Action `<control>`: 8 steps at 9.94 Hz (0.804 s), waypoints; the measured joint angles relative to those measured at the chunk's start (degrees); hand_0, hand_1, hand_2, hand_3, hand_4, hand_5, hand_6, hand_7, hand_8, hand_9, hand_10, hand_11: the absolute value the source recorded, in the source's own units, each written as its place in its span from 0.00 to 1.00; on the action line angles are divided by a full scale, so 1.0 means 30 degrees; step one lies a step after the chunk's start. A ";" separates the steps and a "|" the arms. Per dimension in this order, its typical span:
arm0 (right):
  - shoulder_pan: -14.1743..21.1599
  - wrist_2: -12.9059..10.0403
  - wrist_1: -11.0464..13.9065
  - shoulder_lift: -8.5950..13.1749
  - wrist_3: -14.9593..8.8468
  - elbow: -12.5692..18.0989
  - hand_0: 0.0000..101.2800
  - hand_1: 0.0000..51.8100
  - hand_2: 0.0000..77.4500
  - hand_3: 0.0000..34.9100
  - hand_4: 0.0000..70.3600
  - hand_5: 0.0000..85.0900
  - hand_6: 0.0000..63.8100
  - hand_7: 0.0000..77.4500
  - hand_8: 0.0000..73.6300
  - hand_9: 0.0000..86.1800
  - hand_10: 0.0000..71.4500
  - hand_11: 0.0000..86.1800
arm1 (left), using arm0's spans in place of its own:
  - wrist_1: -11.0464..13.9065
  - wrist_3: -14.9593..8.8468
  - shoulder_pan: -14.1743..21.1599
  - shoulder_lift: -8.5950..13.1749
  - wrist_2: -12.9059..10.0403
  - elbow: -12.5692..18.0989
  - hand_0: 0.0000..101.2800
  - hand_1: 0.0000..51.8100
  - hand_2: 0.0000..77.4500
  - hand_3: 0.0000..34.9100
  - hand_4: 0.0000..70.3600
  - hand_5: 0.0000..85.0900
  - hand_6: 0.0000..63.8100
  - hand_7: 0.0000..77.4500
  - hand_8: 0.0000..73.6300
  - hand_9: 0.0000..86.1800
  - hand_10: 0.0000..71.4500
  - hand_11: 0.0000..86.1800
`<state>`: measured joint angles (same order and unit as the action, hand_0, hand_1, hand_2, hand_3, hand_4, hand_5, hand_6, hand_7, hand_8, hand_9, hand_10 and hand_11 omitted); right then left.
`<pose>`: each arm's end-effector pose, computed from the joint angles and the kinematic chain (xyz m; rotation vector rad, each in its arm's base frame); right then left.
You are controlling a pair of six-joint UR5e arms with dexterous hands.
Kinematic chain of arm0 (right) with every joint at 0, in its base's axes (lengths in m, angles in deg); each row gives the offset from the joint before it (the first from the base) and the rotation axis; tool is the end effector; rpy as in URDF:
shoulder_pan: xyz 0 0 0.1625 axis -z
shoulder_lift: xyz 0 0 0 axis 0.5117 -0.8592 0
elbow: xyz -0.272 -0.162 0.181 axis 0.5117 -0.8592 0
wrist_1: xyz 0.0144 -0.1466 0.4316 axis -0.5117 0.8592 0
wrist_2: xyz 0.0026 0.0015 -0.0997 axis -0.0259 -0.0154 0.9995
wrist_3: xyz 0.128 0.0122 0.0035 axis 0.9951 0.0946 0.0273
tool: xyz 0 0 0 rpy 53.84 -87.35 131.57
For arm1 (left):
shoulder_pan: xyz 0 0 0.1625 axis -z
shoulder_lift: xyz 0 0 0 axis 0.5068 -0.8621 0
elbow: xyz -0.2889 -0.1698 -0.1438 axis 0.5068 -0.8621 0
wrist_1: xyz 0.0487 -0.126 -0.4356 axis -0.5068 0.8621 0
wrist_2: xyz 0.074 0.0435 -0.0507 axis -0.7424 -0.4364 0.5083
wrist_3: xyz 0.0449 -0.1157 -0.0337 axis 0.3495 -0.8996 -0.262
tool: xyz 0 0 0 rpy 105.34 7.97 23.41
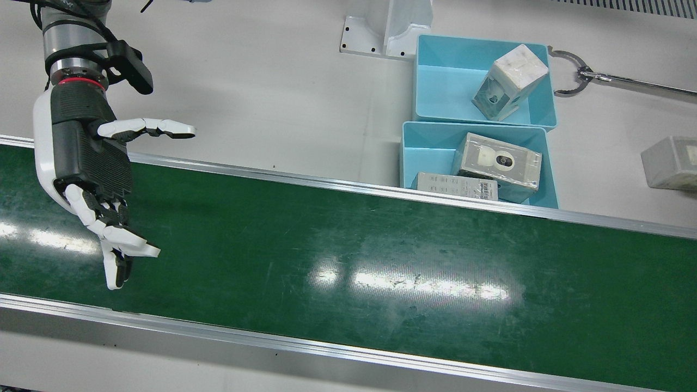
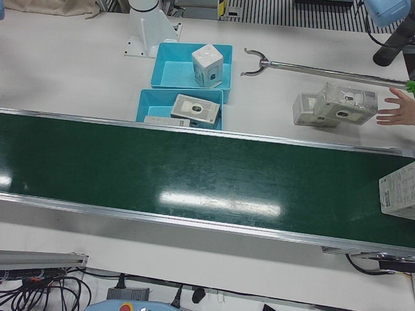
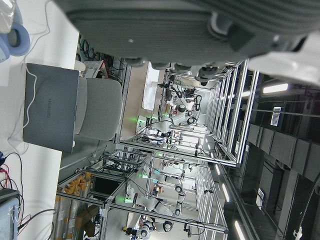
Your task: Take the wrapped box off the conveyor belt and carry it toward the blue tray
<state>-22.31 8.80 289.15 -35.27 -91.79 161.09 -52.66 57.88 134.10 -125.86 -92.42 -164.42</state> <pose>-0.2340 -0.5944 0.2454 -0.4208 -2.3531 1.7259 -0.2277 -0.5604 0.4503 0.2959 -2.1439 2.2296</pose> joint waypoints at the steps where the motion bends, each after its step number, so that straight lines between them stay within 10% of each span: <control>1: 0.0094 0.0018 -0.0103 -0.0008 0.0035 -0.0171 0.51 0.36 0.23 0.21 0.21 0.24 0.11 0.29 0.01 0.04 0.00 0.02 | 0.0000 0.0000 0.0000 0.0000 0.0000 0.0000 0.00 0.00 0.01 0.00 0.00 0.01 0.00 0.01 0.01 0.00 0.01 0.00; 8: -0.0098 0.0962 -0.4212 -0.0090 0.0219 -0.2623 0.50 0.35 0.25 0.14 0.20 0.24 0.11 0.30 0.00 0.04 0.00 0.02 | 0.0000 0.0000 0.0000 0.0000 0.0000 0.0000 0.00 0.00 0.01 0.00 0.00 0.01 0.00 0.01 0.01 0.00 0.01 0.01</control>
<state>-22.60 11.69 276.52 -35.54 -91.13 153.22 -52.66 57.88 134.09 -125.86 -92.42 -164.42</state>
